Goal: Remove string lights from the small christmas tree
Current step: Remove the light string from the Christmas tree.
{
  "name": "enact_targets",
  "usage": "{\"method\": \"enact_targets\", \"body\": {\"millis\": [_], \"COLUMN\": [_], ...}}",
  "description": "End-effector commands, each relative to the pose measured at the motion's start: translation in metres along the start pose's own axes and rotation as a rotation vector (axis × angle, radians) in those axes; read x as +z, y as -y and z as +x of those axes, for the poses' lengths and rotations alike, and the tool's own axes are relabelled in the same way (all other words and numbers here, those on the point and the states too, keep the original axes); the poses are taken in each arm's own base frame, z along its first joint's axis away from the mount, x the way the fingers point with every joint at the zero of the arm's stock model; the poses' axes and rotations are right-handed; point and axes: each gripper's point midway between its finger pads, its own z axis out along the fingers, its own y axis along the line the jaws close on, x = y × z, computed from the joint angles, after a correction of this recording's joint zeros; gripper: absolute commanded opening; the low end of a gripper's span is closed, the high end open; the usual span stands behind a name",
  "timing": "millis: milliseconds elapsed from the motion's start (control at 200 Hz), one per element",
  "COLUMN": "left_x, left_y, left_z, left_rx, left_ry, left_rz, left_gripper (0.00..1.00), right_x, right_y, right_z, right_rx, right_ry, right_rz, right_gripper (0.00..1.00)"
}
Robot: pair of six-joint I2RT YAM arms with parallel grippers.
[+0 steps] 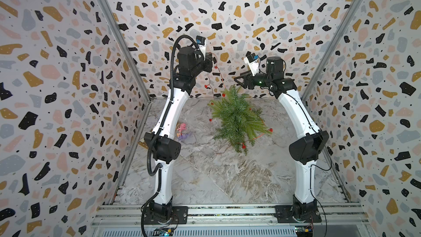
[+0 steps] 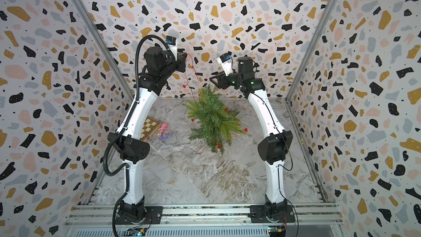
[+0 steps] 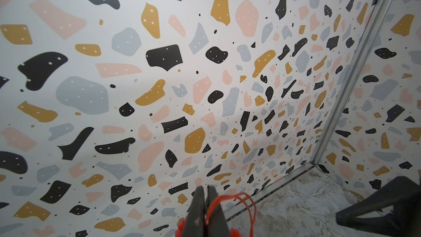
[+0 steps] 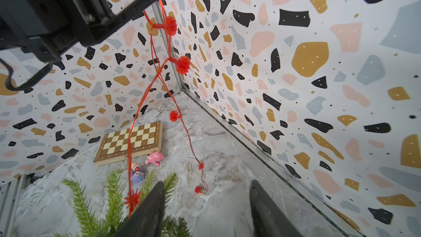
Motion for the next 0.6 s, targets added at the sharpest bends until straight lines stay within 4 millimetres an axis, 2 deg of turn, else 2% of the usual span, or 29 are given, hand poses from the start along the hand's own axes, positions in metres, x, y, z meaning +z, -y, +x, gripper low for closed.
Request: {"method": "enact_targets", "body": {"millis": [0,110,275,441,596], "left_x": [-0.005,-0.003,0.001,0.004,0.002], "left_y": [0.016,0.025,0.044,0.045,0.046], "left_z": [-0.026,-0.022,-0.013,-0.008,-0.013], "left_rx": [0.009,0.016,0.048,0.05,0.051], "left_ry": [0.081,0.07,0.043,0.032,0.039], "left_rz": [0.062,0.086,0.125,0.121,0.12], "left_gripper": [0.0,0.0,0.0,0.0,0.0], "right_x": [-0.014,-0.009,-0.005,-0.009,0.002], "right_y": [-0.024,-0.034,-0.032,-0.045,-0.05], "right_z": [-0.041,-0.04,-0.039,-0.046,-0.036], "right_rx": [-0.045,-0.046,-0.037,-0.04,-0.027], "right_ry": [0.109,0.116,0.122,0.14,0.116], "right_rz": [-0.076,-0.132,-0.143,-0.198,-0.211], "right_gripper": [0.61,0.62,0.62,0.65,0.66]}}
